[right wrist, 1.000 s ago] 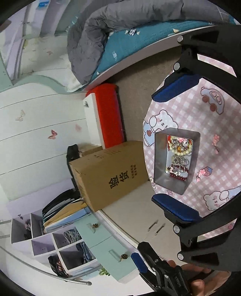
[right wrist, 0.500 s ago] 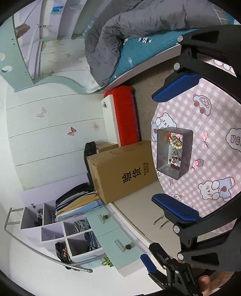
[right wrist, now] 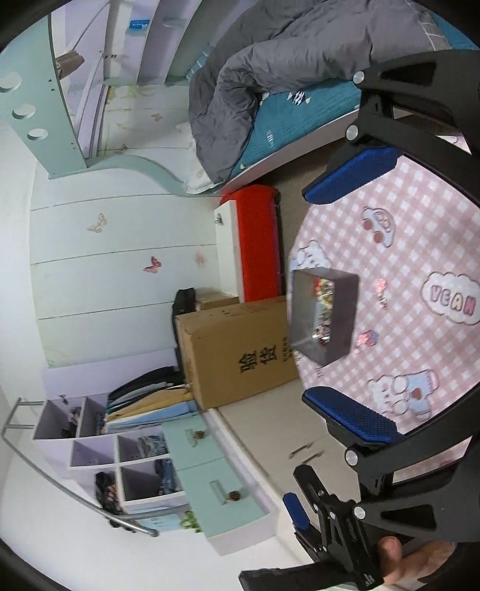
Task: Organize jewelry
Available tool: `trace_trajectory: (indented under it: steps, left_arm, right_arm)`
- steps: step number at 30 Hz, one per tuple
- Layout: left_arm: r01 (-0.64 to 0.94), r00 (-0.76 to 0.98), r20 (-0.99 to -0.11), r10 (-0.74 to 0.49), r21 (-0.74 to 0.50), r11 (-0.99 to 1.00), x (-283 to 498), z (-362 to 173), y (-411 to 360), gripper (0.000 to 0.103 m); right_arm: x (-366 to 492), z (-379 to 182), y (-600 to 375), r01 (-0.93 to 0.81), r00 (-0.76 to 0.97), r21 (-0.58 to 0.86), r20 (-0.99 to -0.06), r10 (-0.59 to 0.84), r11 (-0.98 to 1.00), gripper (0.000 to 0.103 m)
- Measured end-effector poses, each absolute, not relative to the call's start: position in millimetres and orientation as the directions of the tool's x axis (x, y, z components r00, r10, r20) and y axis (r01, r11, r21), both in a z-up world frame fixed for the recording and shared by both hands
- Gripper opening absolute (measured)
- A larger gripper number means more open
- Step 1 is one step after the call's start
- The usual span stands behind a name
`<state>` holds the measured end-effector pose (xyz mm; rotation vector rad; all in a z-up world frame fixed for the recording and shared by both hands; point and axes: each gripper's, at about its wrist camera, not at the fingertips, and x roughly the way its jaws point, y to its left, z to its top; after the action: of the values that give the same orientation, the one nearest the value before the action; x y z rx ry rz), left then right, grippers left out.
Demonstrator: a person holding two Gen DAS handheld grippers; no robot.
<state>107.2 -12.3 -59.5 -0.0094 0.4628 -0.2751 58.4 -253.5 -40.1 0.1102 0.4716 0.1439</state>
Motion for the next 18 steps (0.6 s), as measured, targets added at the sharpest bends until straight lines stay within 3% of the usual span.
trace_trajectory:
  steps: [13,18]
  left_arm:
    - [0.307,0.713,-0.657,-0.244,-0.019,0.951,168,-168,-57,0.097]
    - [0.304,0.661,-0.721,-0.209,0.002,0.953,202,-196,-72,0.097]
  right_arm:
    - [108,-165,-251,-0.136,0.686,0.137,-0.702,0.193,0.981,0.095]
    - [124,-181,-247,-0.167,0.653,0.137,-0.726,0.213,0.977,0.094]
